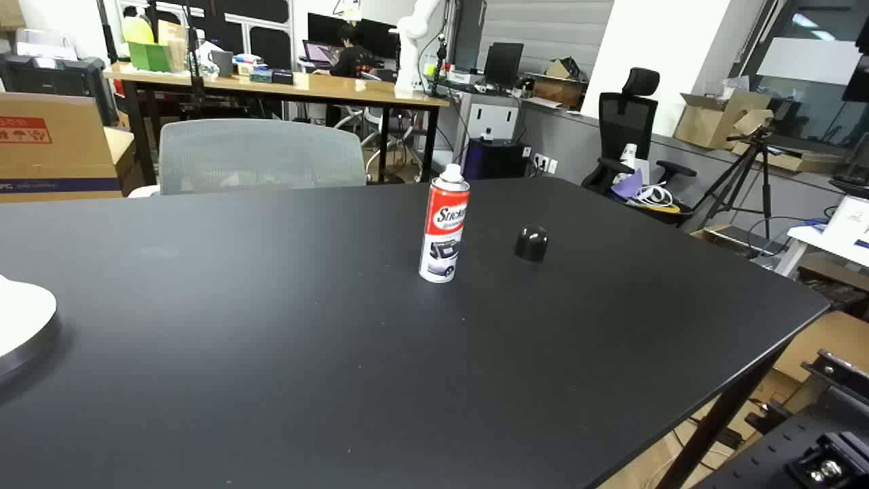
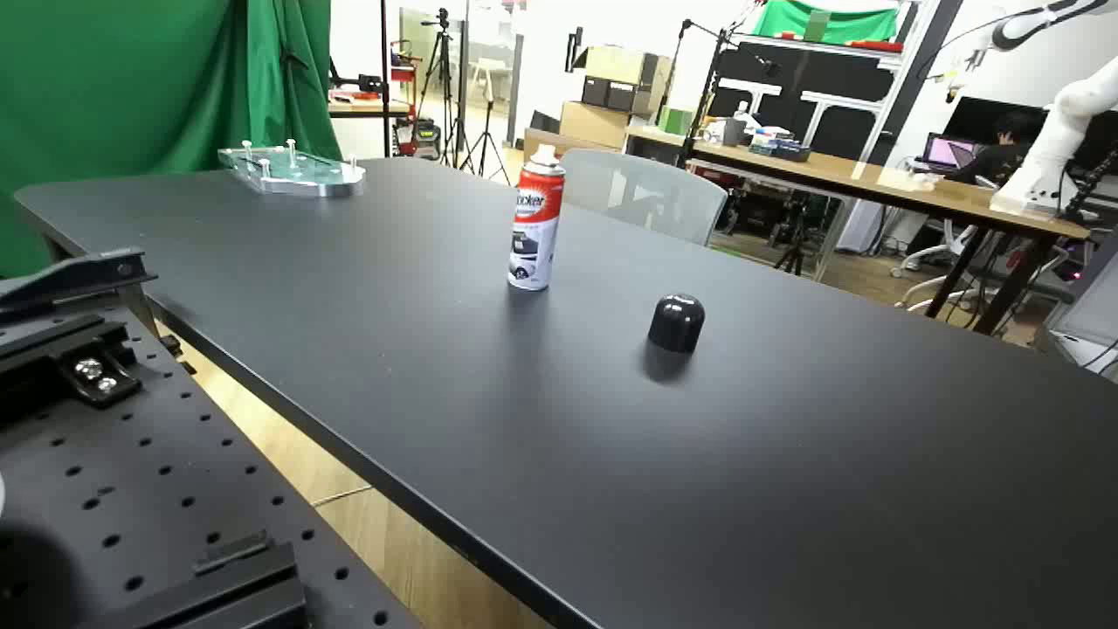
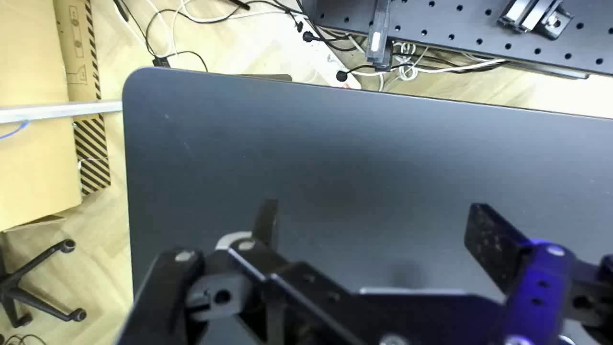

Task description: Put the black lid on top of the spray can

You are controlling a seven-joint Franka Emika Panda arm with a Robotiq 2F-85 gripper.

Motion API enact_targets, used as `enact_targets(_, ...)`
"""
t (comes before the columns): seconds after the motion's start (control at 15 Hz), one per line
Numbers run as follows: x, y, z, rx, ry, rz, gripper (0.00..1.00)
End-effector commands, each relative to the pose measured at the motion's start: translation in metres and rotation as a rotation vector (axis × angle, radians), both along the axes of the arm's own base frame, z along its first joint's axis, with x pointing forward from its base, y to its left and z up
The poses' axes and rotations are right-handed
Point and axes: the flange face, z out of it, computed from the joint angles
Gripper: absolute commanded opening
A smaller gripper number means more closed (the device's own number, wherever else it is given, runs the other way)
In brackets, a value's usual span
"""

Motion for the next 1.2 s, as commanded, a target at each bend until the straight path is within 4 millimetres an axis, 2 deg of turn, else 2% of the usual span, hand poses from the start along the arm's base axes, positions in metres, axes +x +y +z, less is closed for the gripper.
enact_targets(0.0, 0.0, 0.0, 0.001, 0.0, 0.001, 0.0, 1.0)
enact_targets(0.93, 0.0, 0.0, 0.001, 0.0, 0.001, 0.0, 1.0)
enact_targets(1.13, 0.017, 0.001, -0.001, -0.018, -0.005, 0.027, 1.0)
